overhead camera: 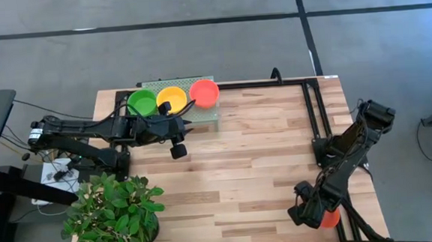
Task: Pick & Place Mini bowls
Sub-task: Stack the orange bowl on top of the stacked orange bowls on the shelf
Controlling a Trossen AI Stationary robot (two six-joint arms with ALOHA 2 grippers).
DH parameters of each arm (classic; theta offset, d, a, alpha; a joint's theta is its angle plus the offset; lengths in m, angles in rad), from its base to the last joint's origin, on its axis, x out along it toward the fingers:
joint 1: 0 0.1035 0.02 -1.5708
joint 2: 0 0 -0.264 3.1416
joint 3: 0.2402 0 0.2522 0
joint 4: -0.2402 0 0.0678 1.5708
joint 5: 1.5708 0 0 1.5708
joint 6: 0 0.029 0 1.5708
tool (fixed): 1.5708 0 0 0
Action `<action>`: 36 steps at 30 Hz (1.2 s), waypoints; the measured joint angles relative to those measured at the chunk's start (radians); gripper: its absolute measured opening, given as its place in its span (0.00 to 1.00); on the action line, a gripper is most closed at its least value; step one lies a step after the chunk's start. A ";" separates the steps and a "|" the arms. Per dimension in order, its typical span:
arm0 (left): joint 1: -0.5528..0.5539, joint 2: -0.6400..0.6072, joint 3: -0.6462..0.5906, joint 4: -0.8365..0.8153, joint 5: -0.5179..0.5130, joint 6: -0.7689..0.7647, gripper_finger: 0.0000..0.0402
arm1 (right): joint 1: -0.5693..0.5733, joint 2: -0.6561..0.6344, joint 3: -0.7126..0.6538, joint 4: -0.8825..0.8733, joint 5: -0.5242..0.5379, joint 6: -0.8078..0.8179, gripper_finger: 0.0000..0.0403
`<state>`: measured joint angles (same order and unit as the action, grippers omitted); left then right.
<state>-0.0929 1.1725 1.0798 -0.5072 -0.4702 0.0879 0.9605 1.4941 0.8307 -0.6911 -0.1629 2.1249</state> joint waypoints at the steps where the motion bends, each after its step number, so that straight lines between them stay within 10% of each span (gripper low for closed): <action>1: 0.000 0.000 0.000 0.000 0.000 0.000 0.26 | -0.002 0.000 0.000 0.001 -0.001 -0.009 0.13; 11: -0.015 0.000 0.000 0.014 0.086 -0.020 0.26 | -0.073 -0.002 0.023 -0.011 -0.023 -0.153 0.02; 19: -0.110 0.058 0.000 0.144 0.419 0.049 0.26 | -0.281 -0.003 0.182 -0.037 0.071 -0.698 0.01; 36: -0.146 0.457 -0.001 0.582 0.446 0.240 0.26 | -0.668 -0.003 0.276 0.127 0.025 -1.633 0.00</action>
<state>-0.2386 1.6293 1.0790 0.0751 -0.0246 0.3276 0.2925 1.4914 1.1065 -0.5644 -0.1383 0.4919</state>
